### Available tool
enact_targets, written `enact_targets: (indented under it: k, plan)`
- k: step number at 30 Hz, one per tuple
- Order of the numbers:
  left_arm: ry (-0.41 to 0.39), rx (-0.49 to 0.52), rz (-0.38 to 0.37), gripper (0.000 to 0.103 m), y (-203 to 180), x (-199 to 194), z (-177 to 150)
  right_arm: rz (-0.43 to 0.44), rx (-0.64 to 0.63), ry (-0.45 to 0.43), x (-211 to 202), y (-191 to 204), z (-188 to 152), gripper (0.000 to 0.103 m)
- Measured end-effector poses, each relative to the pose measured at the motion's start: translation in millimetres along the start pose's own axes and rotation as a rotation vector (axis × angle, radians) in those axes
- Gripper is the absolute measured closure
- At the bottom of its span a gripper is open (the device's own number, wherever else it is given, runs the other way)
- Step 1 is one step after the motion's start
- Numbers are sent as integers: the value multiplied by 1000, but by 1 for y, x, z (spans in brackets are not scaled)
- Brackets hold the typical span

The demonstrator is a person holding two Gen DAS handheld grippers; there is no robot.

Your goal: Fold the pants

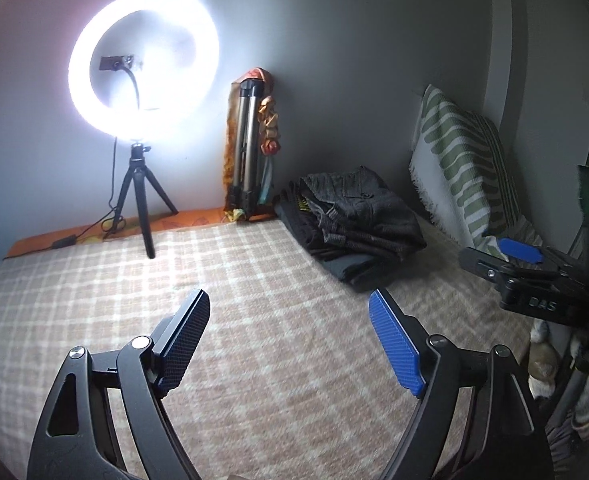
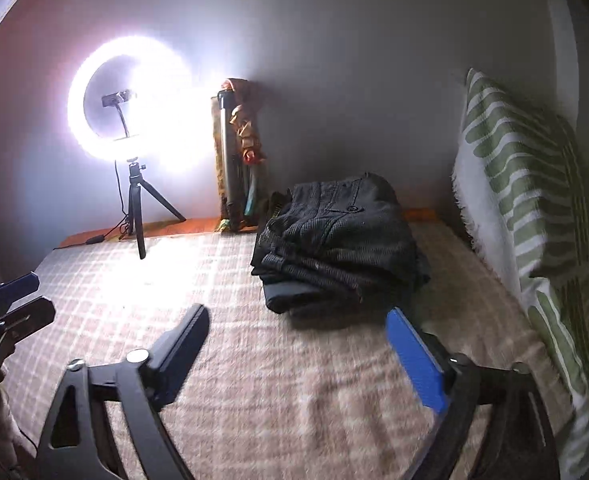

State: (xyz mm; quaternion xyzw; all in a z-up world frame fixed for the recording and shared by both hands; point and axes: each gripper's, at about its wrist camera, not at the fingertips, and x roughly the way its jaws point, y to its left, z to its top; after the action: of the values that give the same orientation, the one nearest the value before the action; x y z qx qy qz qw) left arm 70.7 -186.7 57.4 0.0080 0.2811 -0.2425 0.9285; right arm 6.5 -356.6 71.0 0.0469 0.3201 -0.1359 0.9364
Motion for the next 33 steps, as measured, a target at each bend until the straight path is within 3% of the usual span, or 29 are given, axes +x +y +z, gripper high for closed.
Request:
enact_targets:
  k: [6,8,16,22,33]
  plan:
    - [14,19,30,20,-1,-9,-8,-38,6,-50,-15,13,-13,0]
    - [11,11,39,15,1,-12,-11,-50,-3,-60,-16,17,-17,0]
    - [7,8,97,14,6,-13,-19,-41,58,-73,-10,20,-26,0]
    - [-11,88,182,14,-4,-15,-24,-23,101,-65,-6,19,-27,0]
    - [25,60,151,14,-2,-12,-29,-42,109,-63,-3,15,-31,0]
